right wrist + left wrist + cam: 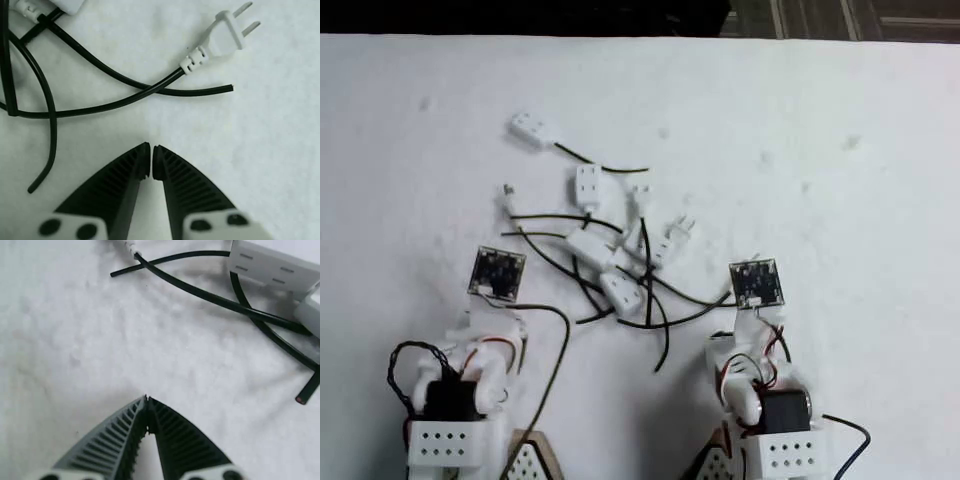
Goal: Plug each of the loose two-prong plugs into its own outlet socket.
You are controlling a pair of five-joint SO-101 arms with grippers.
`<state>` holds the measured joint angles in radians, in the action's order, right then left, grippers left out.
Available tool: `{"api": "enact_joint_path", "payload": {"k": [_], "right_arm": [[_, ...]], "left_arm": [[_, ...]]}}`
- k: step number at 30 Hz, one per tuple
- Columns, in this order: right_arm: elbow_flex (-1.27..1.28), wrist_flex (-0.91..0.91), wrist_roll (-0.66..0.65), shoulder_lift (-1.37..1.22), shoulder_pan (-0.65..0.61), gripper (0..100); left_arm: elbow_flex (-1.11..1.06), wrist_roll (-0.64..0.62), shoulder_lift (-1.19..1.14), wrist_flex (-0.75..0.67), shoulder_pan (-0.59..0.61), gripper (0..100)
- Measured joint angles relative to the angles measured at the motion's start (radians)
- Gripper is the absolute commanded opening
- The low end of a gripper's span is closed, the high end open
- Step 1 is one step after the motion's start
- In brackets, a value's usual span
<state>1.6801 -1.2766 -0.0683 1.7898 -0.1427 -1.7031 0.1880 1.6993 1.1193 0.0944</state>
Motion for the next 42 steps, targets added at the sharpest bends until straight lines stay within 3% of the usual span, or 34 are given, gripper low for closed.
{"api": "enact_joint_path", "payload": {"k": [12, 19, 22, 27, 30, 36, 42], "right_arm": [[0.000, 0.000, 0.000, 0.000, 0.000, 1.8], [0.000, 0.000, 0.000, 0.000, 0.000, 1.8], [0.000, 0.000, 0.000, 0.000, 0.000, 1.8], [0.000, 0.000, 0.000, 0.000, 0.000, 1.8], [0.000, 0.000, 0.000, 0.000, 0.000, 1.8], [0.000, 0.000, 0.000, 0.000, 0.000, 1.8], [0.000, 0.000, 0.000, 0.000, 0.000, 1.8]], "left_arm": [[0.153, 0.005, 0.000, -0.014, -0.018, 2], [0.296, 0.333, 0.000, -0.086, -0.040, 7], [0.324, 0.362, 0.000, -0.101, -0.069, 14], [0.384, 0.405, -0.005, -0.103, -0.121, 15], [0.465, 0.456, -0.138, -0.103, -0.118, 15], [0.721, 0.592, -0.591, -0.103, -0.126, 28], [0.939, 0.749, -1.034, -0.103, -0.138, 29]]}}
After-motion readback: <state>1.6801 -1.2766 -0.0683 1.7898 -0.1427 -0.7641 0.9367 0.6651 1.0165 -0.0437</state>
